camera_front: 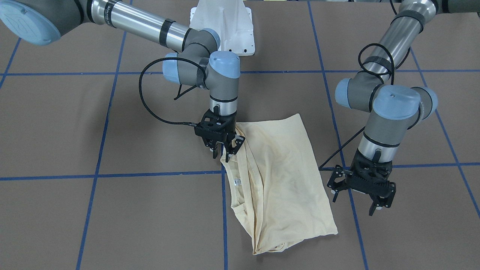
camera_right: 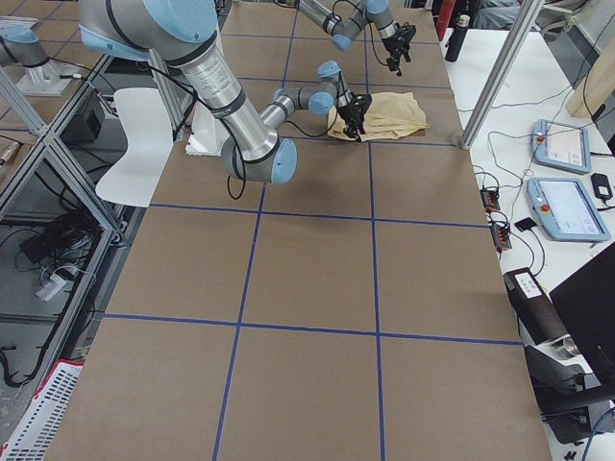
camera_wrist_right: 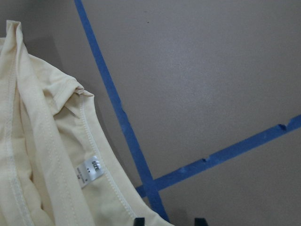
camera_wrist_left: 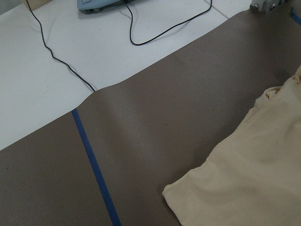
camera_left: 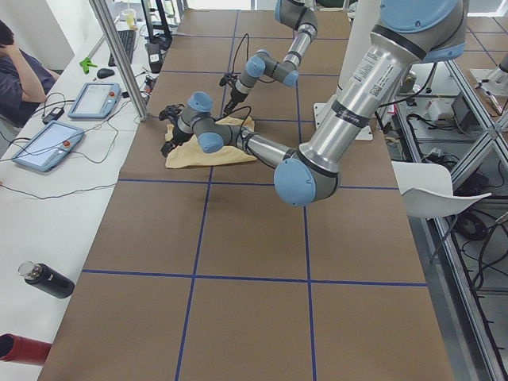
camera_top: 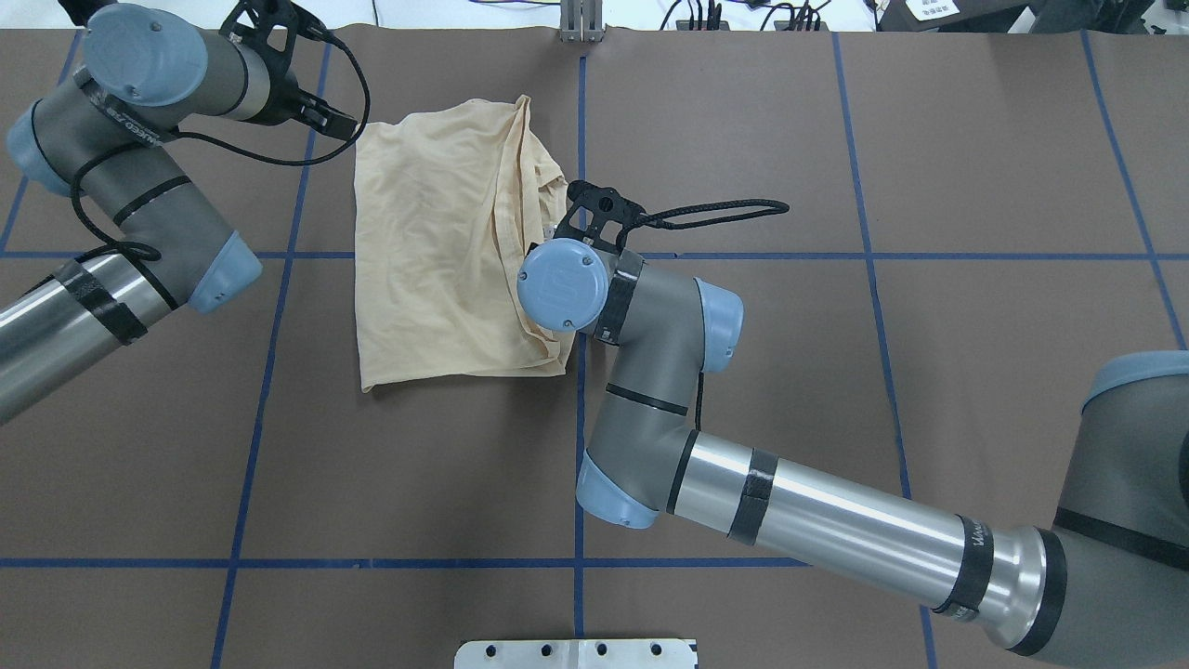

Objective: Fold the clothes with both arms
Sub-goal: 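Move the right gripper to the shirt's folded edge near the collar and grasp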

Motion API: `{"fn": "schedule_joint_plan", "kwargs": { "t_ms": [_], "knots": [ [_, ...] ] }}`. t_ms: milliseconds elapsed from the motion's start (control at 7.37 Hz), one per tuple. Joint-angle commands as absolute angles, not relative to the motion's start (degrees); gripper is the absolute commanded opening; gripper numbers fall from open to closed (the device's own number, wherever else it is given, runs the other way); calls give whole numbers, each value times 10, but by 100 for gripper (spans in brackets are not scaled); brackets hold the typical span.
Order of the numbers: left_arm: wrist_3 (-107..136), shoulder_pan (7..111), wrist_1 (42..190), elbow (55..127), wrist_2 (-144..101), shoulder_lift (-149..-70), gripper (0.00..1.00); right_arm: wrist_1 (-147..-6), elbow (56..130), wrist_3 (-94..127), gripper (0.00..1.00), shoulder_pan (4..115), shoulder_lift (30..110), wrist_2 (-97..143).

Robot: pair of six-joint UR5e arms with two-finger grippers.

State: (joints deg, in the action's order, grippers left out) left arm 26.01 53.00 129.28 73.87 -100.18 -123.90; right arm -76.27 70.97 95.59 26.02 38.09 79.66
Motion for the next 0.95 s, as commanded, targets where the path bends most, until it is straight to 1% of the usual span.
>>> {"fn": "schedule_joint_plan", "kwargs": {
  "t_ms": [0,136,407,543,679,814],
  "knots": [
    [260,530,1295,740,-1002,-1236,100,-763,705,955,45,256,380,796],
    [260,530,1293,740,-1002,-1235,100,-763,705,955,42,255,379,795],
    [260,530,1293,740,-1002,-1235,100,-763,672,957,40,252,353,795],
    [260,530,1295,740,-1002,-1235,100,-764,671,956,33,251,353,795],
    [260,530,1295,740,-1002,-1235,100,-765,672,953,33,248,355,796],
    [260,530,1295,740,-1002,-1235,100,-766,674,944,23,247,355,797]
  ]
}}
